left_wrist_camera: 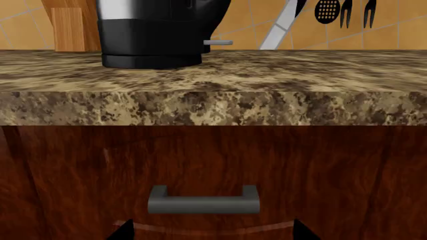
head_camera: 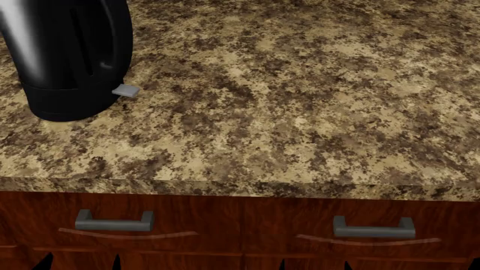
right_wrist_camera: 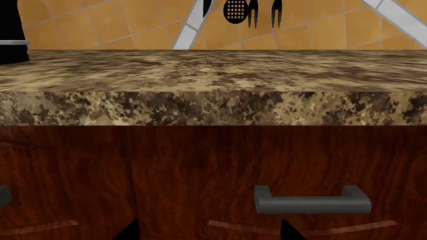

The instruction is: Press the button to open the lid of the electric kettle.

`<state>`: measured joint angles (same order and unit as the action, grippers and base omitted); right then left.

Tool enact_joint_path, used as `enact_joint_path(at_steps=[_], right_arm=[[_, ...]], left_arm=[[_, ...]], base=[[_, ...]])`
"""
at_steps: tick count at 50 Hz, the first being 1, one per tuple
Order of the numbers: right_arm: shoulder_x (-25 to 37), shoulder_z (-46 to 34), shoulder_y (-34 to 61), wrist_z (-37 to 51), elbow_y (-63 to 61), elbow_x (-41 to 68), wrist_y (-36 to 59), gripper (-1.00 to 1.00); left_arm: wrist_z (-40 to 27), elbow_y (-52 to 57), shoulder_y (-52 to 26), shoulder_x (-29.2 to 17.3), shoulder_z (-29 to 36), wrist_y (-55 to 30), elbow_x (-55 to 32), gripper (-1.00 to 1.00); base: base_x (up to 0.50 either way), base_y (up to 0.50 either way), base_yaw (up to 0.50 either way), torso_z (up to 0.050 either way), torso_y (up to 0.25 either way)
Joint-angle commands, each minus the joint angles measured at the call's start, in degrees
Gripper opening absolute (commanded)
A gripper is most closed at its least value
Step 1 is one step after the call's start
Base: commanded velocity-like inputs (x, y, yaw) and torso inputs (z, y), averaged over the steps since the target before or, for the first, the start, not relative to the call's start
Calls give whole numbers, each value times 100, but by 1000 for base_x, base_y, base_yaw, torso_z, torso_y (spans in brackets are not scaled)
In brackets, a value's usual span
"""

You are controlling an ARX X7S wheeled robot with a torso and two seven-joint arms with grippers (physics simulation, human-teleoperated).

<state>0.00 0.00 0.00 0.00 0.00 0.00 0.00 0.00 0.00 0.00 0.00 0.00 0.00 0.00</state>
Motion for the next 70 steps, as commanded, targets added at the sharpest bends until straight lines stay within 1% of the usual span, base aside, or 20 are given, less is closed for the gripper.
enact_joint_path(at_steps=[1,15,16,21,28,31,34,39,41,43,44,47,48,50,52,54,55,60,64,70], right_arm=[[127,-163,5,162,11,127,-10,100],[296,-367,-93,349,-112,363,-63,100],[46,-78,-96,58,-113,125,-43,100],[153,-200,-89,216,-92,308,5,100],[263,-266,-118,400,-461,437,208,100],[312,-274,-212,550,-1264,461,711,100],[405,-278,-109,685,-2250,466,1618,100],[568,-83,251,814,-3564,747,3219,100],[651,14,485,905,-4347,893,4166,100],[668,49,588,942,-4530,953,4433,100],[734,84,945,1012,-5123,1062,5262,100],[762,286,1508,1064,-5902,1336,6556,100],[783,342,1576,1102,-5987,1438,6693,100],[1440,695,1696,2277,-5998,3149,6659,100],[1677,653,1593,2685,-5885,3674,6459,100],[1685,540,1550,2701,-5806,3656,6449,100],[1663,616,1646,2803,-5874,3803,6718,100],[1654,713,1616,2838,-5748,3929,6761,100],[1688,600,1566,2848,-5675,3934,6750,100],[1656,665,1636,2951,-5706,4125,6879,100]], left_arm=[[-91,-30,-10,-75,92,21,-75,100],[-244,80,56,-280,344,-231,-375,100],[18,98,69,-52,81,-246,-168,100],[-7,174,113,-184,285,-207,-331,100],[-298,674,51,-214,159,-860,-701,100],[-492,1569,70,-238,156,-1339,-877,100],[-682,2189,-71,-356,385,-2347,-754,100],[-1066,3631,-757,-332,215,-4584,-1179,100],[-1223,4385,-1292,-306,95,-6019,-1477,100],[-1325,4638,-1416,-263,16,-6420,-1578,100],[-1347,5114,-1818,-91,-332,-7280,-1911,100],[-1602,5802,-2633,-55,-639,-8933,-2430,100],[-1758,5818,-2667,-77,-720,-8994,-2685,100],[-3476,5577,-2866,-527,-1438,-8997,-4404,100],[-5195,5415,-3054,-801,-1753,-8979,-6123,100],[-5932,5355,-3169,-959,-1639,-8936,-7842,100],[-6097,5304,-3178,-994,-1593,-8896,-8345,100],[-5310,5379,-2861,-1067,-1205,-8381,-7395,100],[-3974,5629,-2395,-1537,-564,-7363,-6143,100],[-3798,5503,-2299,-1641,-619,-7141,-6134,100]], base=[[0,0,0,0,0],[0,0,0,0,0],[0,0,0,0,0],[0,0,0,0,0],[0,0,0,0,0],[0,0,0,0,0],[0,0,0,0,0],[0,0,0,0,0],[0,0,0,0,0],[0,0,0,0,0],[0,0,0,0,0],[0,0,0,0,0],[0,0,0,0,0],[0,0,0,0,0],[0,0,0,0,0],[0,0,0,0,0],[0,0,0,0,0],[0,0,0,0,0],[0,0,0,6,0],[0,0,0,50,0]])
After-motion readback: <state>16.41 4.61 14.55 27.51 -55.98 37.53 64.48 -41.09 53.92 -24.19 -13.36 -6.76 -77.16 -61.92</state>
